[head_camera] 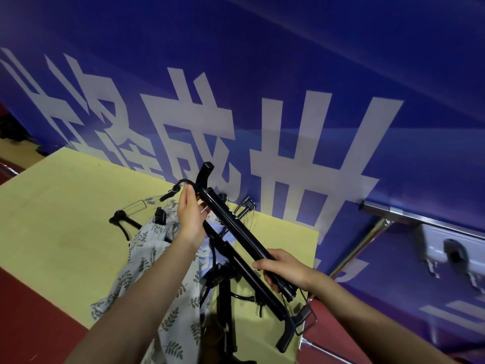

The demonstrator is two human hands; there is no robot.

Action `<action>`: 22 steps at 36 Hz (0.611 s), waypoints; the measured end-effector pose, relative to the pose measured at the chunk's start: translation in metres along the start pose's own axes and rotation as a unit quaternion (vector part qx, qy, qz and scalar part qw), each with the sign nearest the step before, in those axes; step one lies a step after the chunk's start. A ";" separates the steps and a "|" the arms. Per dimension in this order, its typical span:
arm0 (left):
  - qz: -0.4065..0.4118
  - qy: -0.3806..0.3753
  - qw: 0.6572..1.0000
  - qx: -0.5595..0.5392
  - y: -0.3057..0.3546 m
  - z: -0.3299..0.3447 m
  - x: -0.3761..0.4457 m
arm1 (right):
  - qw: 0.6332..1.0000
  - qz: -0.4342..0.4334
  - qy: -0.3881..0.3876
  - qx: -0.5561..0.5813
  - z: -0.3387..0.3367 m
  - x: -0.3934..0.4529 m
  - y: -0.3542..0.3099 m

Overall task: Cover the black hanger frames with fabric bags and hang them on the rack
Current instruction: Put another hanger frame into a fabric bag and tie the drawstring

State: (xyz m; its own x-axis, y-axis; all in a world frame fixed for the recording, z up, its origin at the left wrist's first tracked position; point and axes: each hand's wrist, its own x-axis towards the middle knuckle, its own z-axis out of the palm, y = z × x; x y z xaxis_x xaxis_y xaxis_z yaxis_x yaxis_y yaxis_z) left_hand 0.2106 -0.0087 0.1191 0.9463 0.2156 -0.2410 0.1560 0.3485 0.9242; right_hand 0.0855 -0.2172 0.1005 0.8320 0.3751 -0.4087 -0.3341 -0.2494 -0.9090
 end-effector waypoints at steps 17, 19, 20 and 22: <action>-0.204 -0.075 0.968 -0.125 0.007 -0.023 0.007 | 1.000 0.023 -0.002 -0.008 0.000 -0.005 0.018; -0.195 -0.072 0.971 -0.119 0.006 -0.022 0.005 | 1.000 0.027 -0.007 0.001 0.002 -0.006 0.018; -0.186 -0.073 0.973 -0.113 0.006 -0.022 0.004 | 0.999 0.029 -0.012 0.009 0.003 -0.006 0.018; -0.169 -0.085 0.976 -0.108 0.004 -0.021 0.003 | 0.999 0.029 -0.023 0.028 0.006 -0.007 0.018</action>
State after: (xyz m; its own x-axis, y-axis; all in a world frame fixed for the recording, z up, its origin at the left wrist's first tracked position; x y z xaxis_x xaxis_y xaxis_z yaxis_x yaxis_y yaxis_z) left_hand 0.2084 0.0121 0.1158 0.8874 -0.0934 -0.4515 0.4213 0.5620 0.7118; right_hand 0.0708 -0.2192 0.0862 0.7899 0.4030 -0.4622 -0.4053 -0.2224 -0.8867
